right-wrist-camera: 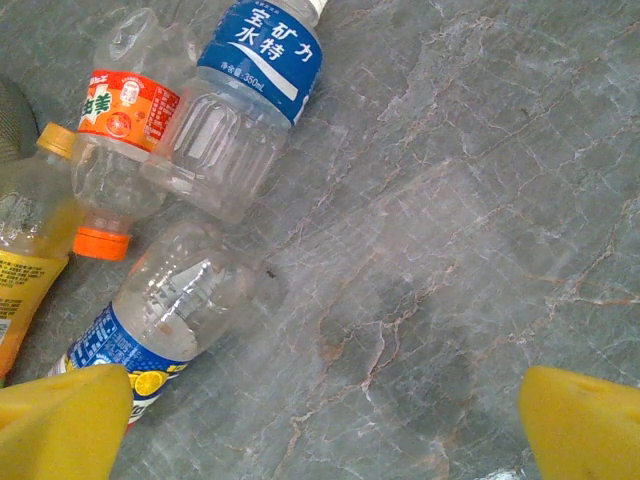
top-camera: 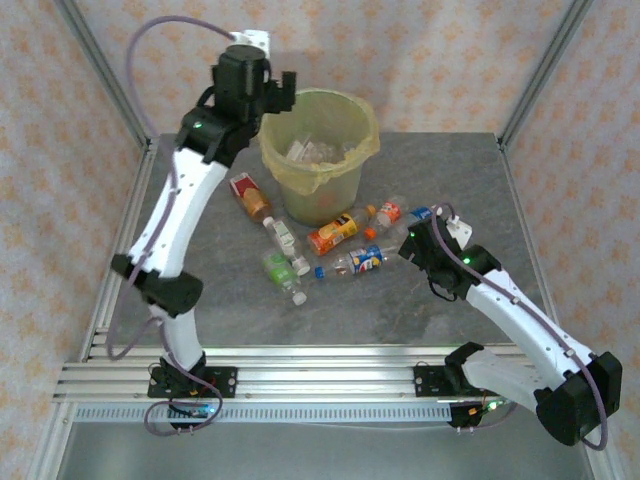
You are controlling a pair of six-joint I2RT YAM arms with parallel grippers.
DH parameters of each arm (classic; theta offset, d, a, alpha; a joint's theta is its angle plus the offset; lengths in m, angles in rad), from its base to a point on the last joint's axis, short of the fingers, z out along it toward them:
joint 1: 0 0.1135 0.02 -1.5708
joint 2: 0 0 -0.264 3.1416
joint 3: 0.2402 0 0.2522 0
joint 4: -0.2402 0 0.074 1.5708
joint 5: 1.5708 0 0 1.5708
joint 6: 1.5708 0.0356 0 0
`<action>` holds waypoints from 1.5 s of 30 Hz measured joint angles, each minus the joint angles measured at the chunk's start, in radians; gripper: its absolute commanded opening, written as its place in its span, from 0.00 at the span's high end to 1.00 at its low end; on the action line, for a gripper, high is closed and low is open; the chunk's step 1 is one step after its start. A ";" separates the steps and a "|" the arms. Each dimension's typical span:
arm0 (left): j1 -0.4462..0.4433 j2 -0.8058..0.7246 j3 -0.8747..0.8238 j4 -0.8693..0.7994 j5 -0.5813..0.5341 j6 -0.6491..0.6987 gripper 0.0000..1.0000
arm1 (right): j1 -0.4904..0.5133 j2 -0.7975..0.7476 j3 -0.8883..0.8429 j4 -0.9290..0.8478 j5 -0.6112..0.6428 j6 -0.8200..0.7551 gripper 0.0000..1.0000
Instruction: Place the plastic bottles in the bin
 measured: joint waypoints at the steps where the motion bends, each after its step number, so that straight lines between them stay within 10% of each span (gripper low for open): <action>1: 0.011 -0.051 -0.049 0.003 -0.015 -0.033 0.00 | 0.000 0.000 0.000 0.000 0.000 0.000 0.01; 16: 0.314 -0.320 -0.764 0.055 0.006 -0.495 0.00 | 0.000 0.013 0.000 0.000 0.000 0.000 0.01; 45: 0.339 0.317 -0.625 0.109 0.431 -0.645 0.00 | 0.000 0.028 0.016 -0.008 0.003 0.000 0.01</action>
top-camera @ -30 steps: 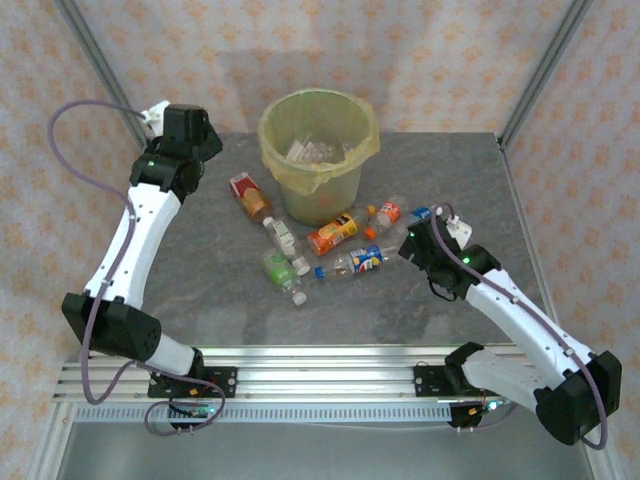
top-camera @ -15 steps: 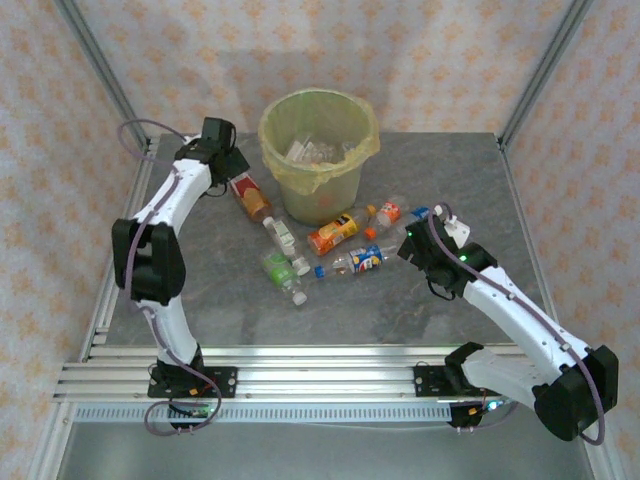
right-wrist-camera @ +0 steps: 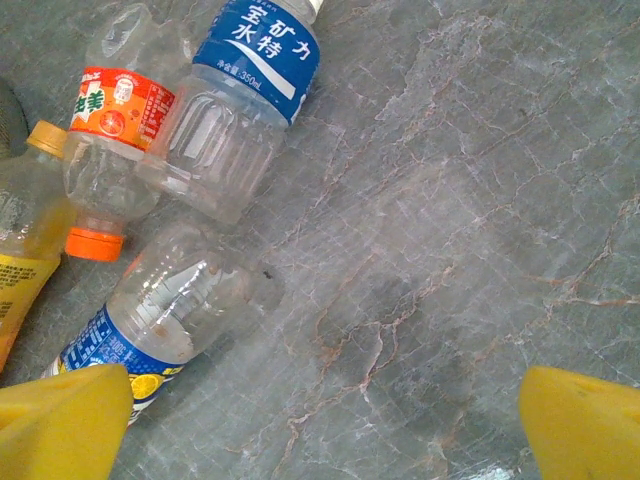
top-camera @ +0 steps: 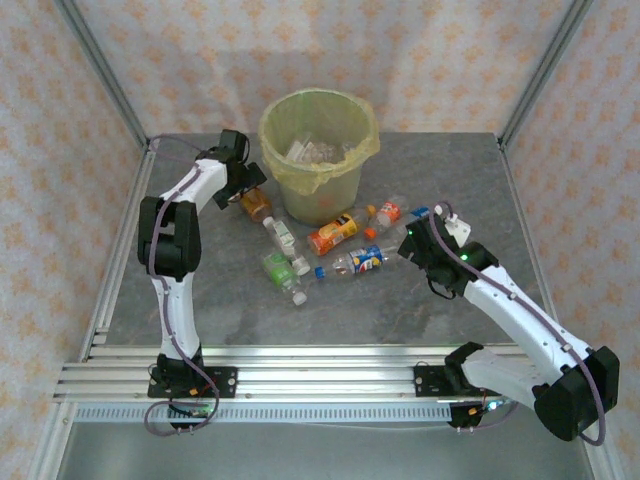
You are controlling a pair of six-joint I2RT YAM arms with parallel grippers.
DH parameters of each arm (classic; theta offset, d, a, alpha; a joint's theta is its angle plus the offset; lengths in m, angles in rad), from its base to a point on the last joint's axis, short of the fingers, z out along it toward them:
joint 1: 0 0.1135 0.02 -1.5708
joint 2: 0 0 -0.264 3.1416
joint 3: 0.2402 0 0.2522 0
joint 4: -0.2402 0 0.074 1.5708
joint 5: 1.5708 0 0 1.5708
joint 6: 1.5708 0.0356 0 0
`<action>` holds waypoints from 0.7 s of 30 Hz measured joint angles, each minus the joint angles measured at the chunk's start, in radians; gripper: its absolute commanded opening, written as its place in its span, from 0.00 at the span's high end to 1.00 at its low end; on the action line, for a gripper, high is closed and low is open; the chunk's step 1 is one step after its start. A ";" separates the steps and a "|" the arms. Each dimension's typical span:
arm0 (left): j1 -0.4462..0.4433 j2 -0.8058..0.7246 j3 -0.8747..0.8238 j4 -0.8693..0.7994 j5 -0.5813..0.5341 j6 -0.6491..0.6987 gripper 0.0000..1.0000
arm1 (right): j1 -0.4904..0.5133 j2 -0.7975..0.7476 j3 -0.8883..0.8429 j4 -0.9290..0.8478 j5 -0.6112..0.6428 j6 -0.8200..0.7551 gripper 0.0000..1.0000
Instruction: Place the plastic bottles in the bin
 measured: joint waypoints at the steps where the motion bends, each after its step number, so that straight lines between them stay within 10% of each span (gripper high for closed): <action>1: 0.000 0.005 0.005 -0.001 0.003 0.000 0.00 | 0.000 0.000 0.000 0.000 0.000 0.000 0.01; 21: 0.000 0.059 0.026 0.006 -0.008 -0.002 0.47 | 0.000 -0.001 0.000 -0.003 0.000 0.004 0.01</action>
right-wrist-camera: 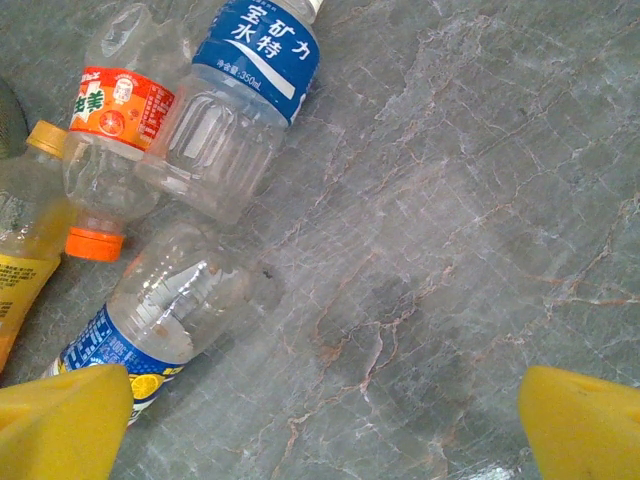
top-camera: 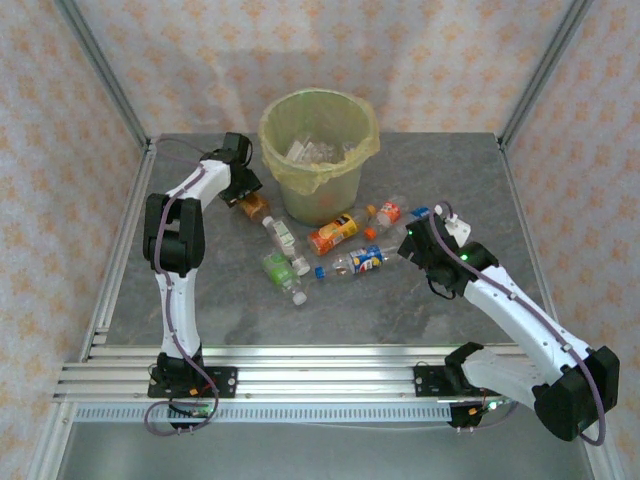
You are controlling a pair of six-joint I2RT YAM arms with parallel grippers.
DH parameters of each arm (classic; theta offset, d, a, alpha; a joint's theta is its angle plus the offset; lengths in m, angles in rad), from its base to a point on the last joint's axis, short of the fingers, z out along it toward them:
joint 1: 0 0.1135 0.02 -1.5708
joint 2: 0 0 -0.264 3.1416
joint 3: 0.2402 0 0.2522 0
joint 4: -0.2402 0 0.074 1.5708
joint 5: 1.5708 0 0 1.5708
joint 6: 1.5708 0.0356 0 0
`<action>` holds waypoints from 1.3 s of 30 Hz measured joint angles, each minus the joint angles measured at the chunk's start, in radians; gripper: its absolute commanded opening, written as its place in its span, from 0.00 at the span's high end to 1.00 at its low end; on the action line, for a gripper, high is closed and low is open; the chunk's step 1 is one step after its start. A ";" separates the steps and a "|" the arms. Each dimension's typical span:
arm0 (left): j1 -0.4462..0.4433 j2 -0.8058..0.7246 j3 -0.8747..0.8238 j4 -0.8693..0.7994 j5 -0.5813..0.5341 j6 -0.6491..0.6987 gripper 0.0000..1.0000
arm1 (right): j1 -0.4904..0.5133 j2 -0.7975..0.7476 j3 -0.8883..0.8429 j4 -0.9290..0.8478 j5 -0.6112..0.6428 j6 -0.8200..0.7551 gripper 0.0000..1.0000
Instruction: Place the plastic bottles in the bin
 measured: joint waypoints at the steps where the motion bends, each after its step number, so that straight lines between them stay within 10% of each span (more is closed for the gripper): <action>1: 0.001 0.000 0.003 0.000 -0.002 0.002 0.47 | 0.000 -0.003 0.000 -0.003 0.000 0.000 0.01; 11: 0.003 -0.039 0.098 -0.089 -0.105 0.069 0.48 | 0.000 -0.035 0.000 -0.012 0.015 0.003 0.01; 25: -0.007 -0.467 0.266 -0.157 -0.286 0.279 0.48 | 0.000 -0.031 0.000 0.001 0.014 0.003 0.01; 39: -0.220 -0.515 0.480 -0.137 -0.298 0.401 0.48 | 0.000 0.014 0.000 0.020 0.003 0.003 0.01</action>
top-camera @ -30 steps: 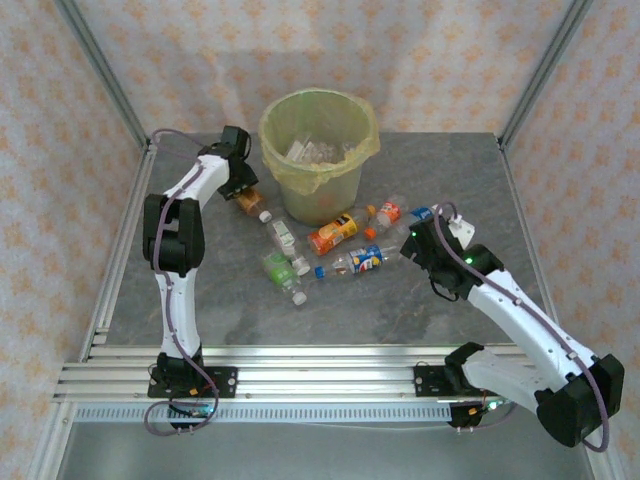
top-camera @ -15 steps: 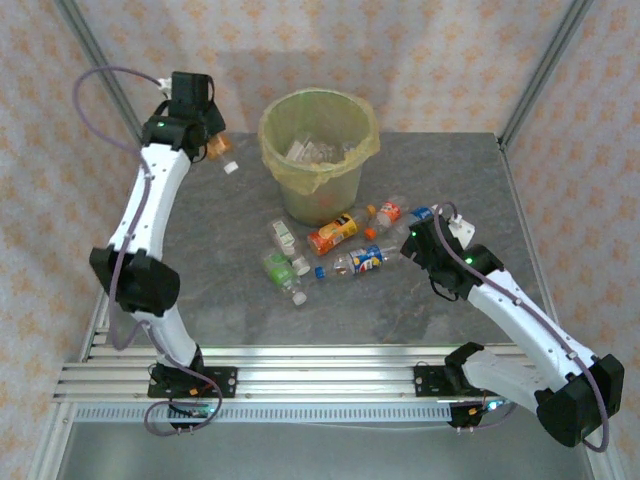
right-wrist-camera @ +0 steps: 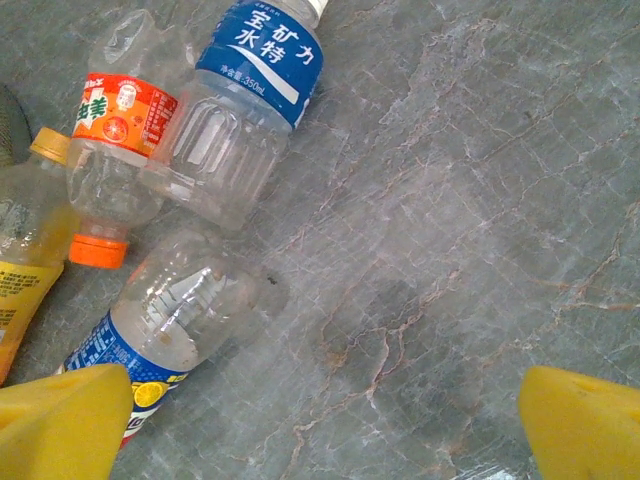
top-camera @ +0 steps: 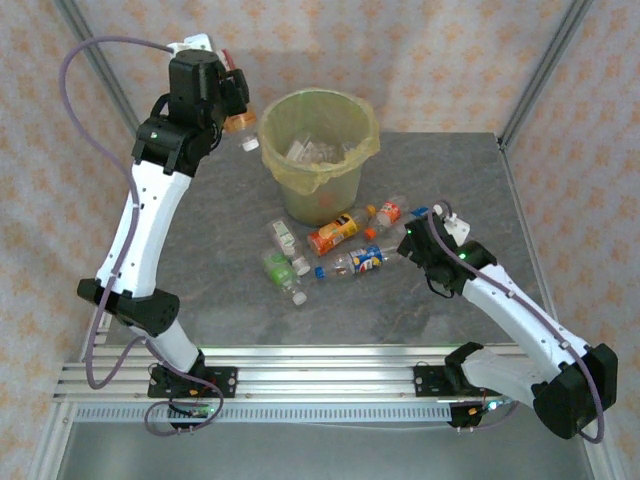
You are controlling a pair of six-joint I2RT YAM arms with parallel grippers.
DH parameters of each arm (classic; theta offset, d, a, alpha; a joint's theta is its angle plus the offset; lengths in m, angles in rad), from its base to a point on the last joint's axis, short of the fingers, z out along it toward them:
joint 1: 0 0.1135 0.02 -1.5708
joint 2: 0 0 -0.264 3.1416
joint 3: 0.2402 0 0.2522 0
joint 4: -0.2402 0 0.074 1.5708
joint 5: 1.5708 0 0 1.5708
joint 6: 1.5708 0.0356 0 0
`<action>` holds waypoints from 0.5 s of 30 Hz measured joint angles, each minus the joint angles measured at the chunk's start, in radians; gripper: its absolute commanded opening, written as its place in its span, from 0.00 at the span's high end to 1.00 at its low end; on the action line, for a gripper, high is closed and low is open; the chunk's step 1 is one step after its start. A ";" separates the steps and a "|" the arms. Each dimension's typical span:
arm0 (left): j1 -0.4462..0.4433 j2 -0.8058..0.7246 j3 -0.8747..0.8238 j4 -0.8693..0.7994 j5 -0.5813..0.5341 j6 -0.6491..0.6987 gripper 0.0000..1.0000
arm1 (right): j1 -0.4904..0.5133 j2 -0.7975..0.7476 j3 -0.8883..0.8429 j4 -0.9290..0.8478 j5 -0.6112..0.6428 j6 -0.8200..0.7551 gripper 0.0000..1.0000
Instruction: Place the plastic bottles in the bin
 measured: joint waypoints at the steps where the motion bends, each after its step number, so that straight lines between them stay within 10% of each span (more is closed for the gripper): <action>1: -0.009 0.010 0.031 0.008 0.009 0.001 0.48 | 0.000 0.000 0.000 0.000 0.000 0.000 0.01; 15: -0.167 0.338 0.335 0.041 0.065 0.061 0.48 | 0.000 -0.009 0.000 0.000 -0.001 0.000 0.01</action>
